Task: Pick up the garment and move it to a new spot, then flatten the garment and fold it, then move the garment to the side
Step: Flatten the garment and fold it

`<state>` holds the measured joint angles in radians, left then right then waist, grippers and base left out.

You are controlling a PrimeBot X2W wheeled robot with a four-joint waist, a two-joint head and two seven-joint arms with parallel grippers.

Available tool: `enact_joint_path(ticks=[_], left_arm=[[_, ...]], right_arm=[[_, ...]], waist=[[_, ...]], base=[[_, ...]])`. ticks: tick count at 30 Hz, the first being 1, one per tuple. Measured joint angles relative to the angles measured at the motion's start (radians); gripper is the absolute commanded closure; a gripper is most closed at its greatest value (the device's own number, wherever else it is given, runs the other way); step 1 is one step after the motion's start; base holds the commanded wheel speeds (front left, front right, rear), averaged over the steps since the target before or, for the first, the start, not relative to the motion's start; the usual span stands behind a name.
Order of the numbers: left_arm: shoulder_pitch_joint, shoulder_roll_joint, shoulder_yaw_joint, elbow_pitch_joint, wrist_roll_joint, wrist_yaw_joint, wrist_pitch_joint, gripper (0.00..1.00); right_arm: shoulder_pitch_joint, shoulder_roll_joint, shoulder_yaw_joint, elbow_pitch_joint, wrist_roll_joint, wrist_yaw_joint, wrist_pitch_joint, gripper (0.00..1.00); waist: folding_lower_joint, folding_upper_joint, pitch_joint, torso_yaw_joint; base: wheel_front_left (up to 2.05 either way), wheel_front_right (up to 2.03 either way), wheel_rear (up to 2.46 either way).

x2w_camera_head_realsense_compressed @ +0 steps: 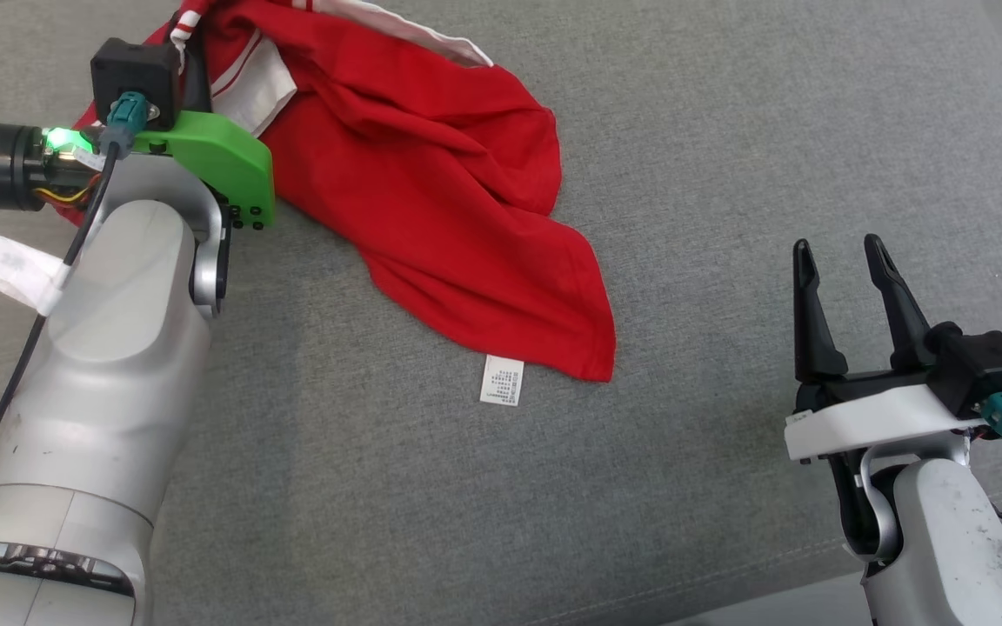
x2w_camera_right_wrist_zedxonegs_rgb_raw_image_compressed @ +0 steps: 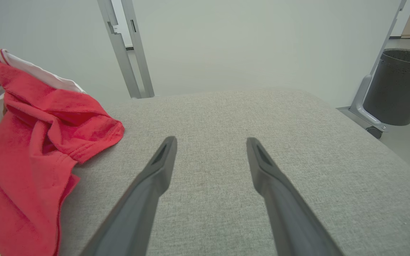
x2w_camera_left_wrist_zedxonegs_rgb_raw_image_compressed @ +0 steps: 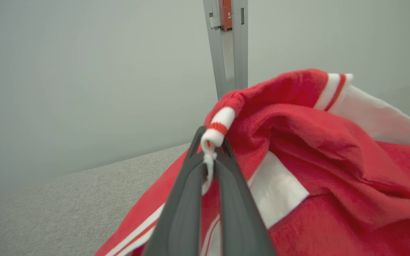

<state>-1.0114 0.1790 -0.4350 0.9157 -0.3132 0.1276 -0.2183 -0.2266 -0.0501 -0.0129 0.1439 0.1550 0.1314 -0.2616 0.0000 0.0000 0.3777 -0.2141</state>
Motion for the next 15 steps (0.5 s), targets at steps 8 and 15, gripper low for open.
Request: enact_joint_path(ticks=[8, 15], left_arm=[[-0.036, -0.015, 0.011, 0.062, -0.006, 0.015, -0.034, 0.00], [-0.008, -0.046, -0.003, 0.026, -0.002, -0.005, -0.043, 0.00]], right_arm=[[-0.006, 0.000, 0.002, -0.005, 0.000, 0.000, 0.000, 0.00], [-0.002, 0.000, 0.002, 0.007, -0.006, 0.000, 0.000, 0.00]], waist=[[0.0001, 0.0000, 0.047, -0.030], [0.0000, 0.0000, 0.019, -0.009]], base=[[0.00, 0.00, 0.00], [0.00, 0.00, 0.00]])
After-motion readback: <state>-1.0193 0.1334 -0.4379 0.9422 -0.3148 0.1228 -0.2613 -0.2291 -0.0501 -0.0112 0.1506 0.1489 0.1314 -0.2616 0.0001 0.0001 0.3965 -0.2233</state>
